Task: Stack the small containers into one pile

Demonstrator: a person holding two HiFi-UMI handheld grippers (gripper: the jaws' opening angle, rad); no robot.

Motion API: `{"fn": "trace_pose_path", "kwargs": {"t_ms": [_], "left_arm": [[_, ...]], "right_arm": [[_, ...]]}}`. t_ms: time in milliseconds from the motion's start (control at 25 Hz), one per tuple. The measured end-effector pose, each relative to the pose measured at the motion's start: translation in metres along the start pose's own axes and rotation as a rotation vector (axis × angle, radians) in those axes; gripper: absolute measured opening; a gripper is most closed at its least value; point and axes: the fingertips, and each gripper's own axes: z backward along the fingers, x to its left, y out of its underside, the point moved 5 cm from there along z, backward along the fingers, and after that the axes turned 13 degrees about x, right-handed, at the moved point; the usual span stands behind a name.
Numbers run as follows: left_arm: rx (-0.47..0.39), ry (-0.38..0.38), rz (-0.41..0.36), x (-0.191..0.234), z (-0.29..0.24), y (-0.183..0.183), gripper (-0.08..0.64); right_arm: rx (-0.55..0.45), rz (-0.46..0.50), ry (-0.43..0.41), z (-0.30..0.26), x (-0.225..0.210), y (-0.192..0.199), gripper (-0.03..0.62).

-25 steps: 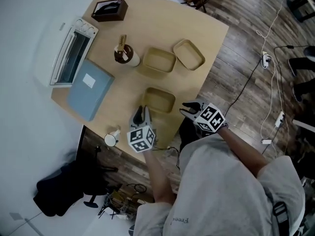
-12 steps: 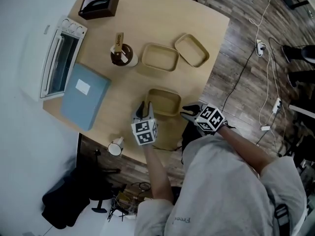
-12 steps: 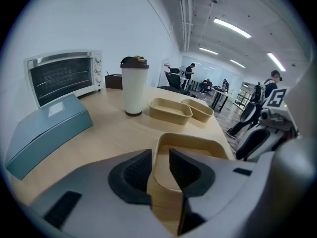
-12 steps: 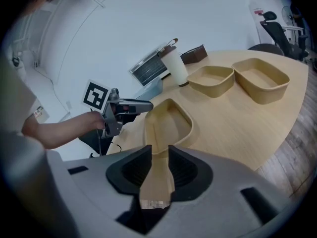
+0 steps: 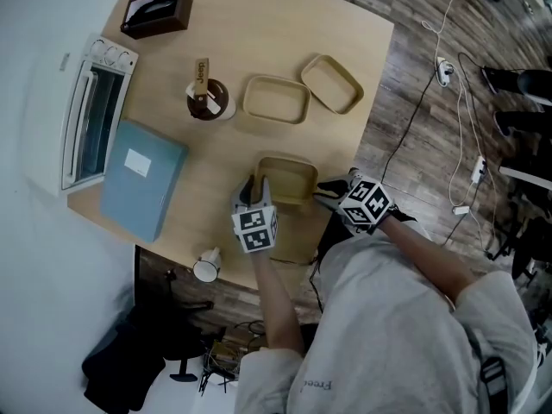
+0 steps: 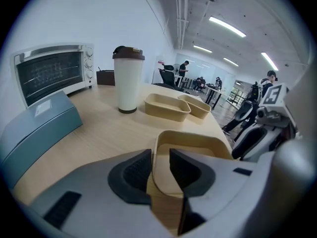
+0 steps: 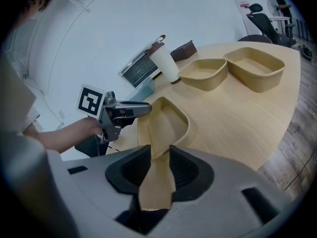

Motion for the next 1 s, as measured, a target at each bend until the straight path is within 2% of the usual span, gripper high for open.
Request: {"fn": "trace_pose_path", "kwargs": {"t_ms": [160, 440, 760, 1000], "left_arm": [[-0.010, 0.008, 0.020, 0.002, 0.002, 0.002, 0.107], [0.000, -0.004, -0.006, 0.002, 0.004, 0.005, 0.107], [0.001, -0.013, 0.035, 0.006, 0.006, 0.011, 0.107], [-0.019, -0.012, 0.037, 0.002, 0.009, 0.006, 0.107]], "right_arm": [[0.003, 0.006, 0.014, -0.002, 0.001, -0.003, 0.118], [0.028, 0.038, 0.042, -0.001, 0.003, -0.003, 0.127], [0.027, -0.020, 0.021, -0.009, 0.005, 0.004, 0.137], [0.035, 0.044, 0.033, -0.008, 0.009, 0.001, 0.143]]}}
